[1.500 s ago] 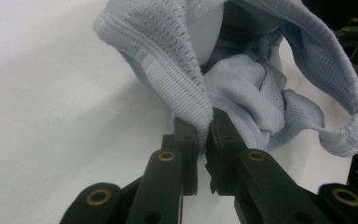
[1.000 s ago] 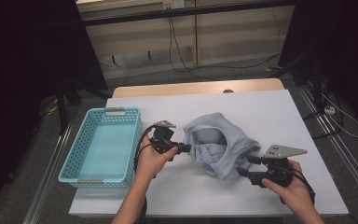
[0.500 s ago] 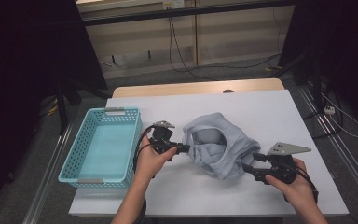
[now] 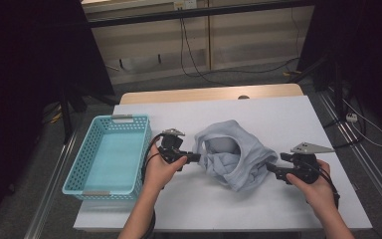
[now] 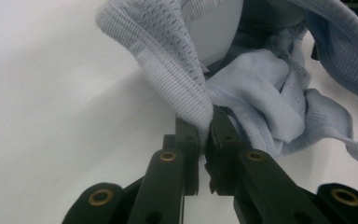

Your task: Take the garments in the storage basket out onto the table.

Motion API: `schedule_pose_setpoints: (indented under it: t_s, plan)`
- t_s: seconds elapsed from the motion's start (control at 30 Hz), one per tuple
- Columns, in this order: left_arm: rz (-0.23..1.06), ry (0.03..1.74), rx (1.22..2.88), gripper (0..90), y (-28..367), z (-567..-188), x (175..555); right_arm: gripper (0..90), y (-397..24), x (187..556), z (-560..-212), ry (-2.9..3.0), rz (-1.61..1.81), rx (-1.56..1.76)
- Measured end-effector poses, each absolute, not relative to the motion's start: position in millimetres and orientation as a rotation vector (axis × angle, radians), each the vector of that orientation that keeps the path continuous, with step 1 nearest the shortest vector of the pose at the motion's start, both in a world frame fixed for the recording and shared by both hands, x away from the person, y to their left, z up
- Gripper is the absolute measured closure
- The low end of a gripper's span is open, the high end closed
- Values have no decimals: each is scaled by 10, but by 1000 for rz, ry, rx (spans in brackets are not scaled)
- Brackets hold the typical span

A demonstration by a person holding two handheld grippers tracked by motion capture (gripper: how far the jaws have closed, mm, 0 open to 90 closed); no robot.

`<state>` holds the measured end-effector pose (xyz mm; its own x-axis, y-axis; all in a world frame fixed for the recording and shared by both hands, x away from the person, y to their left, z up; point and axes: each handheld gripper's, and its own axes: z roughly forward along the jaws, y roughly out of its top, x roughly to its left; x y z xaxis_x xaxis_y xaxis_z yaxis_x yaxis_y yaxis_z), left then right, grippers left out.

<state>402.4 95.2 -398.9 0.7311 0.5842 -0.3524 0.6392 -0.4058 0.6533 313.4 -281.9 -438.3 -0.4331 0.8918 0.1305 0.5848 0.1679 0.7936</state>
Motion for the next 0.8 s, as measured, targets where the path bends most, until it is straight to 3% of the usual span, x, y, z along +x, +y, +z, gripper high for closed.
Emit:
schedule_pose_setpoints:
  t_s: [0.07, 0.17, 0.23, 0.8]
  plan:
    - [-82, 921, 2116, 844, 965, -3992, 4031, 475, -2780, 3171, -4407, 2104, 1166, 1390]
    - [-69, 931, 2102, 844, 985, -3982, 4043, 747, -2721, 3182, -4437, 2142, 1142, 1365]
    - [-67, 938, 2088, 844, 1001, -3976, 4056, 824, -2682, 3175, -4426, 2175, 1175, 1346]
    - [-71, 934, 2033, 843, 970, -3911, 4234, 857, -2095, 2893, -4370, 2458, 1298, 1109]
